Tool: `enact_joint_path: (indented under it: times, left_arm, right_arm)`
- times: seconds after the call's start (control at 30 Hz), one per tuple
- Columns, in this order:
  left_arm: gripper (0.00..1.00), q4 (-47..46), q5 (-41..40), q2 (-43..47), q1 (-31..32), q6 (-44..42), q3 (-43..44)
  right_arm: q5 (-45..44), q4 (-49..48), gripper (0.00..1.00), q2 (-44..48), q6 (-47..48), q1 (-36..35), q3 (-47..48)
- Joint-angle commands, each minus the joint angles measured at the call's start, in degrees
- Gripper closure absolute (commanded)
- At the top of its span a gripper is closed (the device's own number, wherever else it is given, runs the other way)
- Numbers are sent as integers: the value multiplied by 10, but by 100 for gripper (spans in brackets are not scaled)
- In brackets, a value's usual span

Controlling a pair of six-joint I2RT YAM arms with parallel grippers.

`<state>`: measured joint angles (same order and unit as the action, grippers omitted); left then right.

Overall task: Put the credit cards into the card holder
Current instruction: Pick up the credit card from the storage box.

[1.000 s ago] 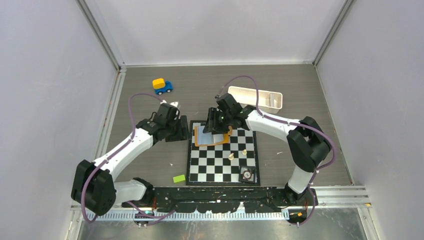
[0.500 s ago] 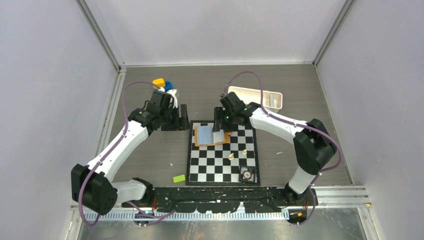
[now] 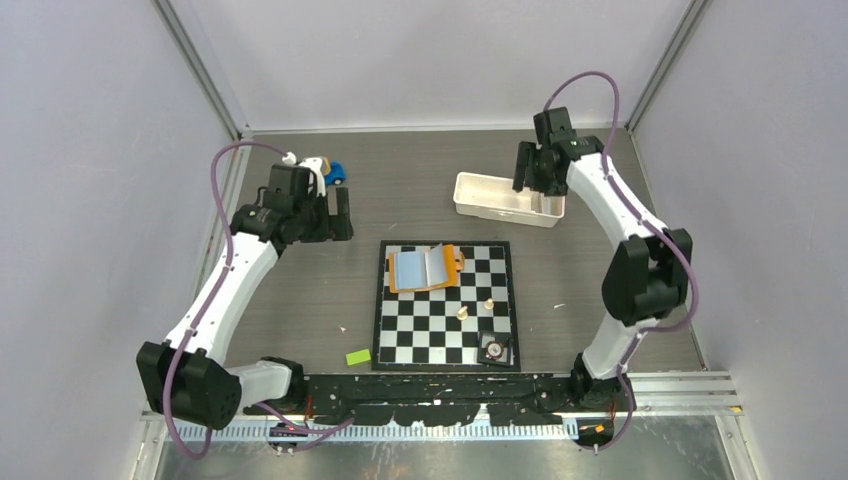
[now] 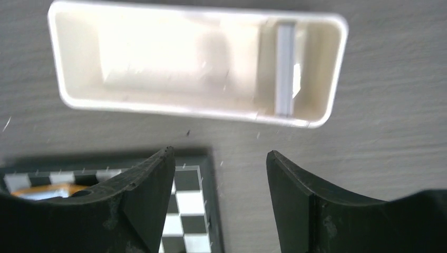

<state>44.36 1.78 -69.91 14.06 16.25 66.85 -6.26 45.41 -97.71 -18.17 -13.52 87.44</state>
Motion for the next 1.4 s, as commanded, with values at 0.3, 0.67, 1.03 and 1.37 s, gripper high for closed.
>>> enact_joint_path:
  times: [0.3,0.67,1.03,1.37]
  left_arm:
    - [5,-18,-20,-3,-12,-24,-20]
    - [5,-18,-20,-6,-16,-25,-21]
    - [5,-18,-20,-9,-18,-25,-23]
    - [5,-19,-20,-11,-19,-24,-24]
  right_arm:
    - [-68,62,36,-201,76,59,189]
    - [-18,71,44,-260,77,69,196]
    - [27,72,46,-237,66,69,202]
    - [25,79,48,-217,64,69,205]
